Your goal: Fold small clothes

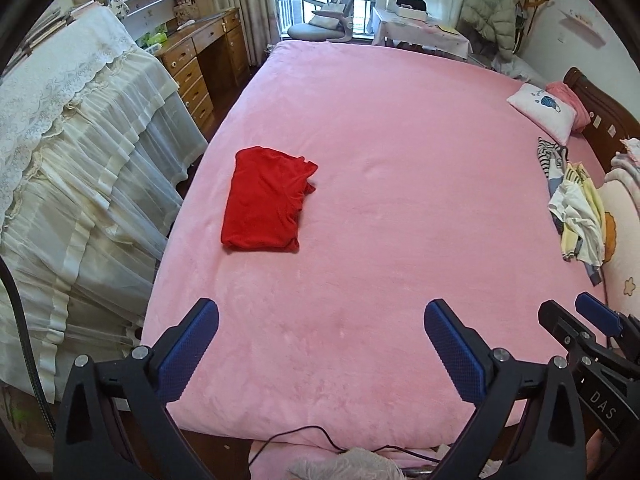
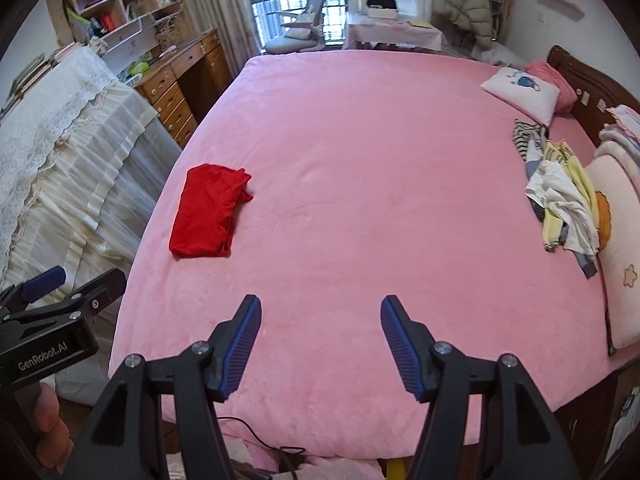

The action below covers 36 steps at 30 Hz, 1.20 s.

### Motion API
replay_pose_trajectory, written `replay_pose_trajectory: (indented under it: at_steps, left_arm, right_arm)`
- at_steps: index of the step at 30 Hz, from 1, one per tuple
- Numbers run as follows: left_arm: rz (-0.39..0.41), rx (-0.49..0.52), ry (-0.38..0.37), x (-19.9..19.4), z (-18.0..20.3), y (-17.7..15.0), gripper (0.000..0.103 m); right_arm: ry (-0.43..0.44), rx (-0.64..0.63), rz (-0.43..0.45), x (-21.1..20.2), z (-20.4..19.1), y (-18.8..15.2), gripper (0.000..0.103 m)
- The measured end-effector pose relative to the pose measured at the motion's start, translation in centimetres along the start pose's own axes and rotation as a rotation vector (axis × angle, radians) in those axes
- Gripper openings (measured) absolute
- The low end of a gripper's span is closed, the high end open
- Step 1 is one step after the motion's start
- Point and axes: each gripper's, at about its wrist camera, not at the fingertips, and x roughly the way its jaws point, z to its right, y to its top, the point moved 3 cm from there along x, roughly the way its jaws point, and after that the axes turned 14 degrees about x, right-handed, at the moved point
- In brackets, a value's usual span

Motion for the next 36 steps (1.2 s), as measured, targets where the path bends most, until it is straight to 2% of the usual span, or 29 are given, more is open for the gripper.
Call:
replay_pose_trajectory:
  at_steps: [7, 17, 36]
  left_arm:
    - [0.025, 0.064, -0.006, -0.5, 1.0, 0.5, 0.102]
    - [0.024, 0.065, 0.010, -1.1, 1.6, 0.5, 0.102]
    - [0.041, 0.105, -0.001, -1.7, 4.8, 0.4, 0.102]
  right_arm:
    - [-0.060, 0.057, 0.044, -1.4, 0.5, 0.0, 0.063]
    - [-0.109, 0.074, 0.066, -2.7, 1.6, -0.1, 0.063]
    - [-0.123, 0.065, 0.071, -3.3, 4.0, -0.5, 0.063]
